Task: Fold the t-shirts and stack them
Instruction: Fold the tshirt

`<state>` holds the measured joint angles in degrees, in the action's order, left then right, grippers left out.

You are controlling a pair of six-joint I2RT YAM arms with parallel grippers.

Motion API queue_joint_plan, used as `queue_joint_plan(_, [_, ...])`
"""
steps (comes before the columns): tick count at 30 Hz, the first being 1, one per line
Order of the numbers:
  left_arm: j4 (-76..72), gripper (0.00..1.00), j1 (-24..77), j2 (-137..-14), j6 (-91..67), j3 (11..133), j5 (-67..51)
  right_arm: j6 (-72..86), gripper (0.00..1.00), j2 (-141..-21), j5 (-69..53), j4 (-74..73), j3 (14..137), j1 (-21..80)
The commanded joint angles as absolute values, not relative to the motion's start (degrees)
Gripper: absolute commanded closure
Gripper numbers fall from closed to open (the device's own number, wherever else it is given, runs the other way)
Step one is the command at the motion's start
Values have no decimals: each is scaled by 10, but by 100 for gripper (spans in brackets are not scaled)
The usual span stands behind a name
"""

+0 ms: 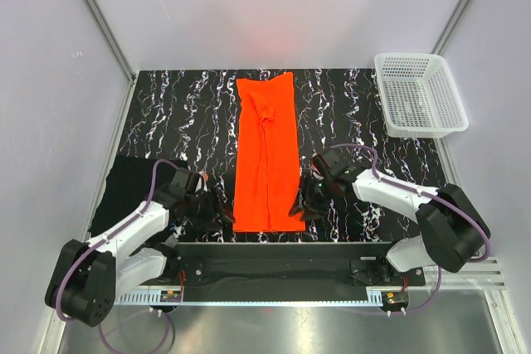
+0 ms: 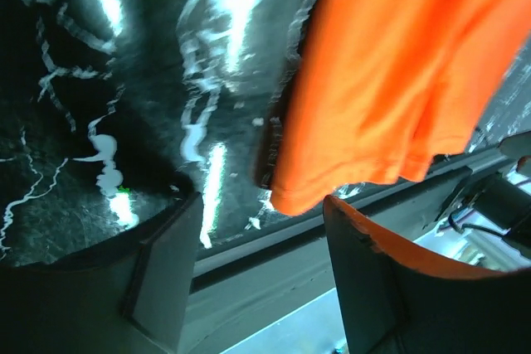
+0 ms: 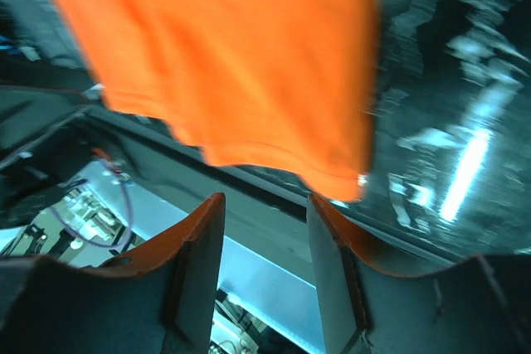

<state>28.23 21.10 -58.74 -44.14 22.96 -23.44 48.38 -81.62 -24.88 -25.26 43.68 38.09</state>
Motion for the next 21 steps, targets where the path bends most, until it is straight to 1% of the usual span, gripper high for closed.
queue_joint_plan(1, [204,36,212,-601,-490,206,-259,457,49,-792,-236,-269,403,360])
queue_joint_plan(7, [181,37,213,-640,-490,185,-254,431,48,-795,-248,-267,378,335])
queue_joint_plan(10, [180,39,213,-658,-493,181,-254,425,48,-802,-251,-259,368,328])
queue_joint_plan(19, [179,53,214,-651,-517,154,-246,425,52,-859,-296,-207,357,324])
queue_joint_plan(21, [179,55,216,-652,-521,152,-249,433,53,-865,-304,-192,356,323])
